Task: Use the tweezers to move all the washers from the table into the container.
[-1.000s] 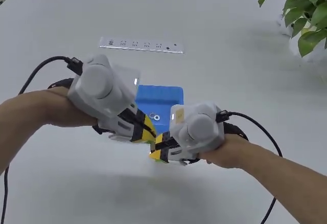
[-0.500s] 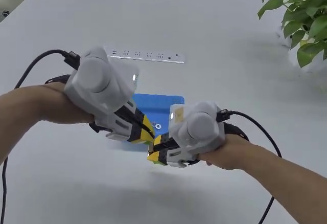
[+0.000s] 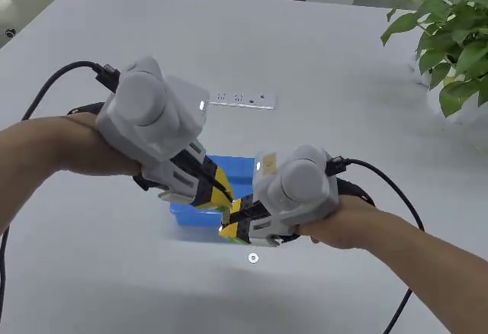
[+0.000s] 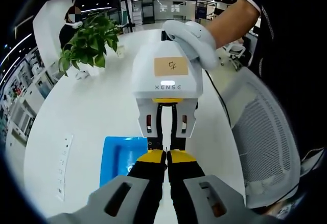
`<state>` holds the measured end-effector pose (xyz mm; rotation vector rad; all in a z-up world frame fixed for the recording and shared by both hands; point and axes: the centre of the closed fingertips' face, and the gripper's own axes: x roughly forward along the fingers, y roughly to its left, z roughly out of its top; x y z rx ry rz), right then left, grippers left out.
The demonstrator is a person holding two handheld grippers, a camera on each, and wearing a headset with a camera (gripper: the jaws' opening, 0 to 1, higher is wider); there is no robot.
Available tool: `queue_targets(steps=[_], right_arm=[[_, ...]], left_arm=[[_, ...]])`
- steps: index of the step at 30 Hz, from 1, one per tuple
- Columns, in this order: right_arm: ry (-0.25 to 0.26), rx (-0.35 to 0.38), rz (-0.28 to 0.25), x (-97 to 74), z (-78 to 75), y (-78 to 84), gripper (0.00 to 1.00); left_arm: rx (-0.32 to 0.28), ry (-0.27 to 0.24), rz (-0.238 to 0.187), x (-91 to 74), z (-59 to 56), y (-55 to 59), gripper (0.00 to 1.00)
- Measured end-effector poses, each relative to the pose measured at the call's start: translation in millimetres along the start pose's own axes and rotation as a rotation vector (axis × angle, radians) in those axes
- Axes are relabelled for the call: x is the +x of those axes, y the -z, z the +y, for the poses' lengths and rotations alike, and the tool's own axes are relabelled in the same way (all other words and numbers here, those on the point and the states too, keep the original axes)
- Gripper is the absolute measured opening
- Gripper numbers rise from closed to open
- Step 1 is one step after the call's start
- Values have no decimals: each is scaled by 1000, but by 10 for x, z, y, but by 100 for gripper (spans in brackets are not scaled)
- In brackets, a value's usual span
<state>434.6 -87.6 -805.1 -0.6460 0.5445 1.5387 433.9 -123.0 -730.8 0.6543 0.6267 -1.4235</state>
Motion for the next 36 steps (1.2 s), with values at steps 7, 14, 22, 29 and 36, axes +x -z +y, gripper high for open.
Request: queue_targets(steps=[7, 14, 22, 29, 36], right_arm=[[16, -4, -2, -39, -132, -41, 10], [29, -7, -5, -54, -252, -56, 10], [34, -6, -1, -5, -383, -15, 10], [27, 3, 6, 77, -481, 59, 10], [18, 18, 10, 182, -586, 143, 10]], left_arm=[[16, -7, 0, -40, 120, -39, 5], [29, -13, 3, -61, 230, -47, 5], [32, -19, 6, -29, 355, 12, 5], [28, -18, 12, 35, 468, 108, 5], [20, -11, 19, 108, 576, 218, 5]])
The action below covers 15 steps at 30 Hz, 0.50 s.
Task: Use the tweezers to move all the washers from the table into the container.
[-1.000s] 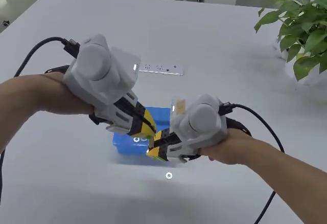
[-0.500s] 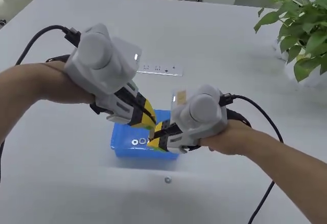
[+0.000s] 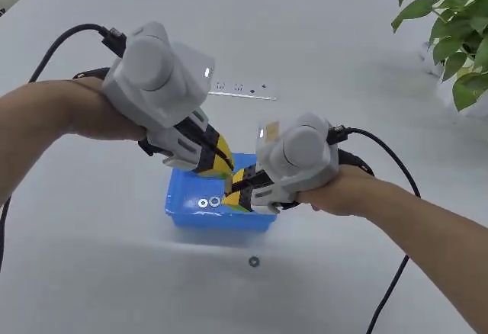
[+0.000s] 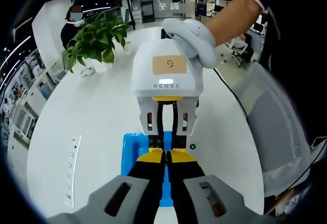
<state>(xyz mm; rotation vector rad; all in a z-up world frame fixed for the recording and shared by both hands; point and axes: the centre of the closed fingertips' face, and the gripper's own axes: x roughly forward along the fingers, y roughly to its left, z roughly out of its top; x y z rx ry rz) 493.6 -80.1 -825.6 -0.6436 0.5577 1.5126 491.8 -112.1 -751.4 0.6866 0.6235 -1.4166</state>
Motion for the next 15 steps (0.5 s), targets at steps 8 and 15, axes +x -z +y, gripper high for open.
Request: queue_targets(steps=[8, 15], right_arm=[[-19, 18, 9, 126, -57, 89, 10], [-40, 40, 16, 222, -90, 159, 10]], left_arm=[[-12, 9, 6, 100, 80, 133, 5], [-26, 16, 9, 167, 128, 226, 5]])
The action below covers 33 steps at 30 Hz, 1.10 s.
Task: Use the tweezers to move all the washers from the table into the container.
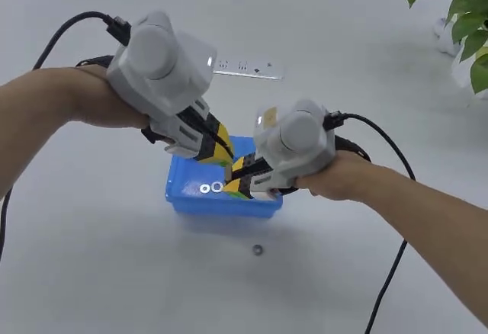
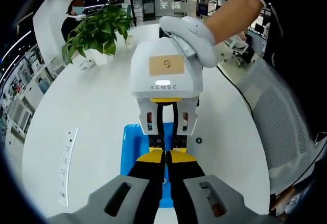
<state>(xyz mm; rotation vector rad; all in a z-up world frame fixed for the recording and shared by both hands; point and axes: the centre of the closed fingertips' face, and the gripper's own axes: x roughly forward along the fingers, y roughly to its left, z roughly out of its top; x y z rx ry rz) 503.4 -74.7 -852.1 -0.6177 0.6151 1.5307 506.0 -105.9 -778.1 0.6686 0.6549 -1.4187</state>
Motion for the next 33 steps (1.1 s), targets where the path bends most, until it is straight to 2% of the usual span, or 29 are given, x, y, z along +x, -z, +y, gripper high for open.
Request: queue_targets(steps=[8, 16, 33], right_arm=[[-16, 17, 4, 74, -49, 44, 10], [-28, 19, 12, 111, -34, 74, 11], [-15, 3, 1, 36, -18, 3, 11]], left_arm=[[-9, 6, 4, 44, 55, 64, 5], [-15, 12, 6, 76, 49, 98, 5], [-9, -2, 3, 0, 10, 31, 5]])
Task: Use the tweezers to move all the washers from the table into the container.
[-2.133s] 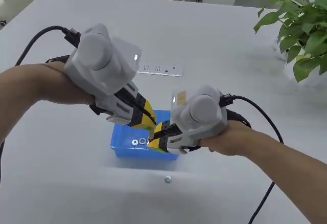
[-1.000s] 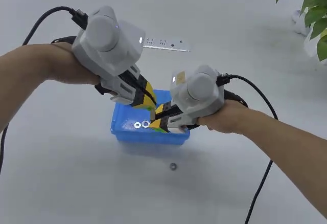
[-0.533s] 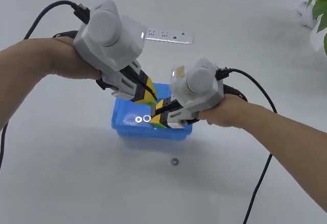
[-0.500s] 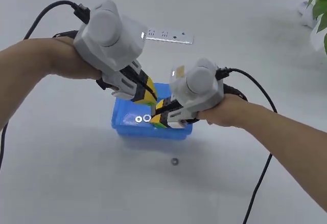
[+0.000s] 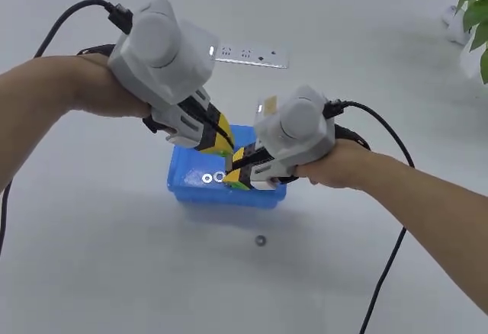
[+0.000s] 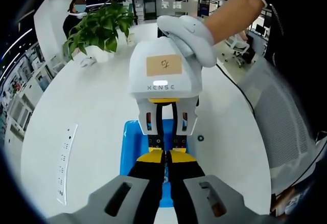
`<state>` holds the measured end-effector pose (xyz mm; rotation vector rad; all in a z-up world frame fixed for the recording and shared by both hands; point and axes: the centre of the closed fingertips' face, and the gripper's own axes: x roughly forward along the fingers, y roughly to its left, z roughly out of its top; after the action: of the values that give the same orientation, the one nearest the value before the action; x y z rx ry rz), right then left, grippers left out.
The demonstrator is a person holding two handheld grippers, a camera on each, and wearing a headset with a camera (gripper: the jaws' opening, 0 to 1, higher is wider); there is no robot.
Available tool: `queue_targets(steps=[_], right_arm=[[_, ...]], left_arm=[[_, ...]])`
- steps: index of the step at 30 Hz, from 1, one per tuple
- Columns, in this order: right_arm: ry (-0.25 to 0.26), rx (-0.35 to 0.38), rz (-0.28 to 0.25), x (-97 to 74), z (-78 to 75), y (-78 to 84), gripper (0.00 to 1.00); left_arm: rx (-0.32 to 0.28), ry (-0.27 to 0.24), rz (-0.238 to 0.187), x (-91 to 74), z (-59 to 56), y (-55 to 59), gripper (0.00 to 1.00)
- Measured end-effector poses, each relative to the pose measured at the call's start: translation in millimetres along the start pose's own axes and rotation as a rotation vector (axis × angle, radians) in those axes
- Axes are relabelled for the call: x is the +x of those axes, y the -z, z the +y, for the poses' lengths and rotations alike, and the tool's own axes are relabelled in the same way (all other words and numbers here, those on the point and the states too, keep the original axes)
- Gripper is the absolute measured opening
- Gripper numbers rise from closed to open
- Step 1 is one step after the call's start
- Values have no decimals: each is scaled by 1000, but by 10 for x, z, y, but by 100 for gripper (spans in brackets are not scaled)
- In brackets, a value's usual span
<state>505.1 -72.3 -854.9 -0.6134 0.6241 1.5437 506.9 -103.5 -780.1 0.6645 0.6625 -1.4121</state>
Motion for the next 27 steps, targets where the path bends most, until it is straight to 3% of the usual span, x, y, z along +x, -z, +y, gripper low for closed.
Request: queue_targets(steps=[18, 27], right_arm=[[36, -34, -14, -190, 28, -159, 11], [50, -48, -17, -310, 118, -212, 11]], left_arm=[[30, -32, 4, -168, -55, -186, 5], [46, -43, 5, -230, -148, -298, 5]])
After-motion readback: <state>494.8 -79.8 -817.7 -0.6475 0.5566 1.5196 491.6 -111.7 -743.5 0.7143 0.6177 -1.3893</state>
